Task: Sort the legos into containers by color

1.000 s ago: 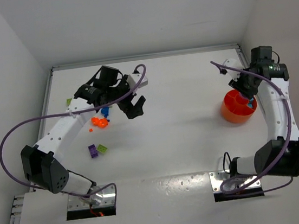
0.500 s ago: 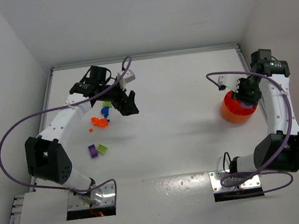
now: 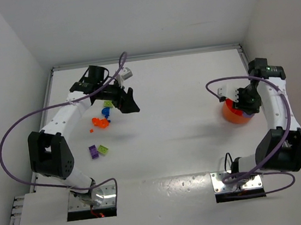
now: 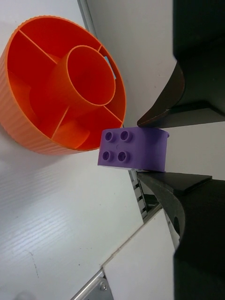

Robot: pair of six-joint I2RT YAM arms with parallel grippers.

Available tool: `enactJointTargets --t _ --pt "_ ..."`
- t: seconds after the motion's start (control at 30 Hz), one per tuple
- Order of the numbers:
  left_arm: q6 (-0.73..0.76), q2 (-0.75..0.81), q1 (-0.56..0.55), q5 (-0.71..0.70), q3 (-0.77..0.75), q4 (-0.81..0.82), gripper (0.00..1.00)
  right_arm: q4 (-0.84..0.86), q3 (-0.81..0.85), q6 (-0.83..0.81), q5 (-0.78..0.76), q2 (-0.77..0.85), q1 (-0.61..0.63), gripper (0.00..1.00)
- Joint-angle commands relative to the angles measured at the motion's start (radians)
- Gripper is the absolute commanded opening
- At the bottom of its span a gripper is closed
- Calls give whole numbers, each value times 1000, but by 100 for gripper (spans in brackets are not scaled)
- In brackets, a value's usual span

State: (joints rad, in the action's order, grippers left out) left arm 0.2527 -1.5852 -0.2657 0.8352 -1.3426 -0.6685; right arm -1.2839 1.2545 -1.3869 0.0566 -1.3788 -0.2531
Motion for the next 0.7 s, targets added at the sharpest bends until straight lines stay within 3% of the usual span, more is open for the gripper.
enactJointTargets --t 0.0,0.67 --pt "-12 1 16 41 -3 38 100 55 -30 -35 -1 0 -5 0" --pt "-32 -18 16 31 7 56 100 236 -125 -46 -54 -31 5 0"
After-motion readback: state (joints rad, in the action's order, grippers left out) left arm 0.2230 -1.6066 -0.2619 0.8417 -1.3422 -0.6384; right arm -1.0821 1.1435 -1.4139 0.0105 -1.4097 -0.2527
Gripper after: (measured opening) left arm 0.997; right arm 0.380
